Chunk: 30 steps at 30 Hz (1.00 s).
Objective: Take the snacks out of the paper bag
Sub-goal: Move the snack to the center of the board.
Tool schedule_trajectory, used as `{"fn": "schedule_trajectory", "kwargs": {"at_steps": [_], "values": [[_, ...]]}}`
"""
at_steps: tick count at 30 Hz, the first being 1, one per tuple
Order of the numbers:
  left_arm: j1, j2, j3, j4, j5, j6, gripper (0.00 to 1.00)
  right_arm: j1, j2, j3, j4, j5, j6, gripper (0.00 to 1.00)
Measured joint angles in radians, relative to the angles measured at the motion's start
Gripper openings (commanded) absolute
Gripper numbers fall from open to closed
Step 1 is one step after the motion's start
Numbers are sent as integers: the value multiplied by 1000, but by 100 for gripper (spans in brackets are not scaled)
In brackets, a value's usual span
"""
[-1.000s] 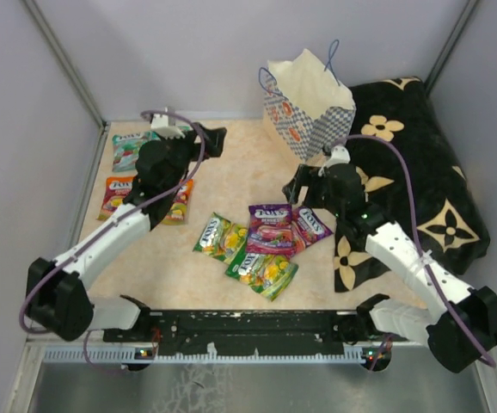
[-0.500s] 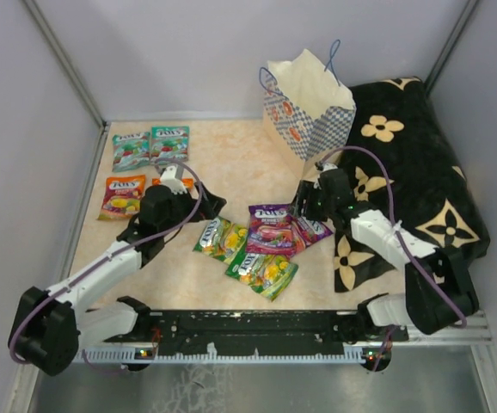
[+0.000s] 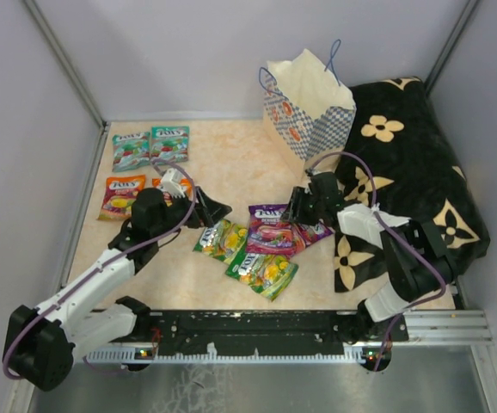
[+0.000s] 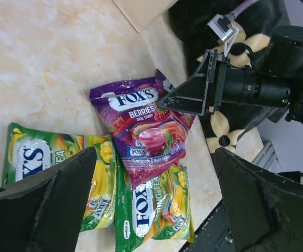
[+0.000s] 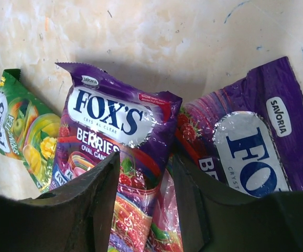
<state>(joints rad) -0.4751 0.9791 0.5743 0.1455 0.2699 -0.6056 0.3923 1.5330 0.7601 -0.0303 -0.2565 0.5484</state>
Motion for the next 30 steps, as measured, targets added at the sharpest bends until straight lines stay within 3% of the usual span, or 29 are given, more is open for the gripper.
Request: {"fn": "schedule_trajectory", "kwargs": {"at_steps": [3, 8, 11, 16, 20, 26, 30], "values": [[0, 0, -6, 3, 43, -18, 99, 0, 18, 0, 27, -18, 14, 41], [0, -4, -9, 3, 98, -34, 99, 0, 33, 0, 51, -28, 29, 22], [0, -23, -6, -3, 106, -34, 100, -1, 33, -1, 60, -40, 43, 0], [14, -62, 36, -41, 98, -21, 100, 9, 31, 13, 50, -44, 58, 0], [85, -98, 80, -71, 100, -10, 100, 44, 31, 97, 4, -35, 60, 0], [282, -148, 115, -98, 132, -18, 100, 76, 53, 310, 6, -38, 67, 0], [311, -160, 118, -109, 148, -28, 100, 76, 187, 488, 71, -35, 84, 0]]}}
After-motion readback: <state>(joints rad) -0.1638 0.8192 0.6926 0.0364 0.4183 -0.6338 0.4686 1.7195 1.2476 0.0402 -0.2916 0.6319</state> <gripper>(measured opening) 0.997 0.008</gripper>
